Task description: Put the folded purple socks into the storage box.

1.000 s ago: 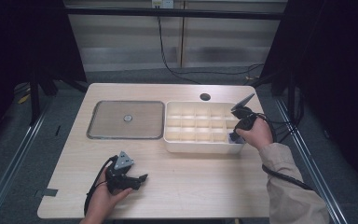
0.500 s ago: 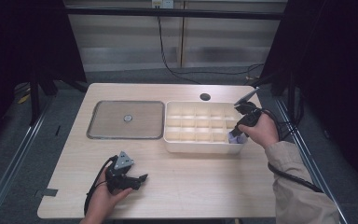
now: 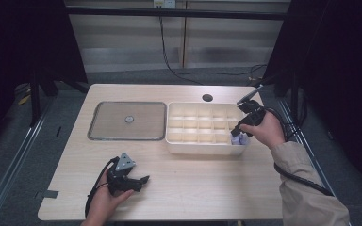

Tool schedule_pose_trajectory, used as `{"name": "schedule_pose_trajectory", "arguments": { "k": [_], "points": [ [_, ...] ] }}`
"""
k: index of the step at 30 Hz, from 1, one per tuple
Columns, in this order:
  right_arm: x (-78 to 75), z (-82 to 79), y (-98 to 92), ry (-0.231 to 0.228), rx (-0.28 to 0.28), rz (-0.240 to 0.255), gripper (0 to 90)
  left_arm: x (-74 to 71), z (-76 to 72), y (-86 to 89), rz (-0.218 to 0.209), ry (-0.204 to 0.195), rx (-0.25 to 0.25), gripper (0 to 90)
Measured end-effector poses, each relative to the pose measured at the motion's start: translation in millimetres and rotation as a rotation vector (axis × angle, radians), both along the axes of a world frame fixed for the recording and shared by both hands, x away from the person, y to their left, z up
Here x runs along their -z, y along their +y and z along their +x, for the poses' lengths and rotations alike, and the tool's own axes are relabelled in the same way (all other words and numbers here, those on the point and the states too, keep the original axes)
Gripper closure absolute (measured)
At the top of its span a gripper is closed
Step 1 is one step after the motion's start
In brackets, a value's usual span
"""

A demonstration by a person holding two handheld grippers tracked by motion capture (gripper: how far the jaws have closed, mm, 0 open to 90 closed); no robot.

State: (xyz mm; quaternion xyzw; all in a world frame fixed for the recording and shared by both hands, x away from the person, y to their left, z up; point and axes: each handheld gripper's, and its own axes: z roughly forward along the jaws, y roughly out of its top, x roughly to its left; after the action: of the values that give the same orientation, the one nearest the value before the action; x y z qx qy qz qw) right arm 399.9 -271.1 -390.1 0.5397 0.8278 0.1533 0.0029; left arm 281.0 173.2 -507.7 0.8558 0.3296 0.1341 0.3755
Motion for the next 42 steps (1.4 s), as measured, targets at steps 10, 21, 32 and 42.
{"name": "schedule_pose_trajectory", "arguments": {
  "k": [10, 21, 32, 42],
  "points": [
    [-7.7, -5.6, 12.9, -0.009, -0.054, 0.012, 39.7, 0.0, 0.0, 0.0, 0.0, 0.0, 0.0, 20.3],
    [-7.2, -18.1, 24.5, -0.015, -0.113, 0.014, 36.6, 0.3, -0.2, -0.3, -0.006, 0.003, -0.002, 20.3],
    [1.0, -31.6, 29.9, -0.02, -0.166, 0.013, 34.7, -0.1, -0.1, 0.4, 0.005, 0.005, 0.005, 20.3],
    [4.5, -44.3, 40.2, -0.017, -0.215, 0.008, 34.0, -0.1, -0.1, 0.4, 0.005, 0.005, 0.005, 20.3]
  ]
}}
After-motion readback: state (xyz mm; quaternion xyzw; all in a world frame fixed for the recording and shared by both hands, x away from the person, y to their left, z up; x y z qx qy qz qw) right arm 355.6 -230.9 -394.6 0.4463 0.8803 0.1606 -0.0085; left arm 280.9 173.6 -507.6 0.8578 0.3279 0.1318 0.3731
